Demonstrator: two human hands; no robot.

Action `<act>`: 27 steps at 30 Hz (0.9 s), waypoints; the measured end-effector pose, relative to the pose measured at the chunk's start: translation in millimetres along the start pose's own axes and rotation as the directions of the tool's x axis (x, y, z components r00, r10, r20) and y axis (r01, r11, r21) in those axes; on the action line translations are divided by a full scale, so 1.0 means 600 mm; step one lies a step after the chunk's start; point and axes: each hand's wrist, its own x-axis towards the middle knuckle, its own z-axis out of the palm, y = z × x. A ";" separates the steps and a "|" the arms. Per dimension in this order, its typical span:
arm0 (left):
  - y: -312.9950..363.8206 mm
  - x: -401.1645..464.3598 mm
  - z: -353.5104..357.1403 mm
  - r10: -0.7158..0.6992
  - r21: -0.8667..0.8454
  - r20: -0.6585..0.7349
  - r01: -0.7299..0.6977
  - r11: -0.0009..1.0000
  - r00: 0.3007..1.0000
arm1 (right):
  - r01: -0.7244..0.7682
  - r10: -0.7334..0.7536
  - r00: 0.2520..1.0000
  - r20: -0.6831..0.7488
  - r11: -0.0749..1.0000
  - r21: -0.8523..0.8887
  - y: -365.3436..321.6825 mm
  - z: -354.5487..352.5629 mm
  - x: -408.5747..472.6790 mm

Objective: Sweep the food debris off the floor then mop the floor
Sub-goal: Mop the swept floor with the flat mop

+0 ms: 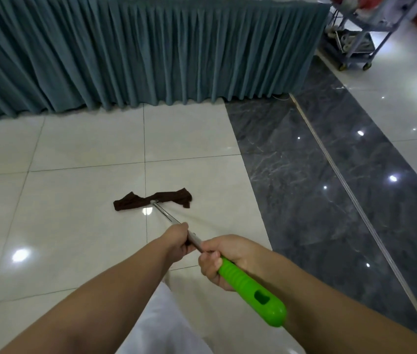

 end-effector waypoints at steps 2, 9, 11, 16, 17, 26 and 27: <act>0.028 0.020 -0.007 0.001 0.010 -0.008 0.000 1.000 1.000 | 0.009 -0.009 1.000 -0.006 1.000 -0.013 -0.024 0.021 0.012; 0.158 0.109 -0.042 -0.014 0.008 -0.003 0.014 1.000 1.000 | 0.030 -0.034 0.998 -0.061 0.997 -0.065 -0.129 0.111 0.072; 0.204 0.135 -0.055 -0.018 -0.004 -0.002 0.018 1.000 1.000 | 0.039 -0.049 0.994 -0.096 0.994 -0.105 -0.167 0.145 0.090; 0.333 0.194 -0.088 -0.019 -0.050 0.005 0.019 0.999 1.000 | 0.053 -0.071 0.991 -0.112 0.987 -0.153 -0.276 0.246 0.125; 0.361 0.205 -0.094 -0.015 -0.060 0.007 0.016 0.998 1.000 | 0.048 -0.067 0.992 -0.110 0.985 -0.167 -0.301 0.268 0.133; 0.550 0.290 -0.136 -0.009 -0.205 0.008 0.011 0.979 1.000 | -0.047 0.002 0.993 -0.119 0.926 -0.376 -0.480 0.415 0.192; 0.563 0.299 -0.138 -0.013 -0.219 0.005 0.014 0.976 1.000 | -0.056 0.007 0.992 -0.125 0.917 -0.394 -0.496 0.425 0.194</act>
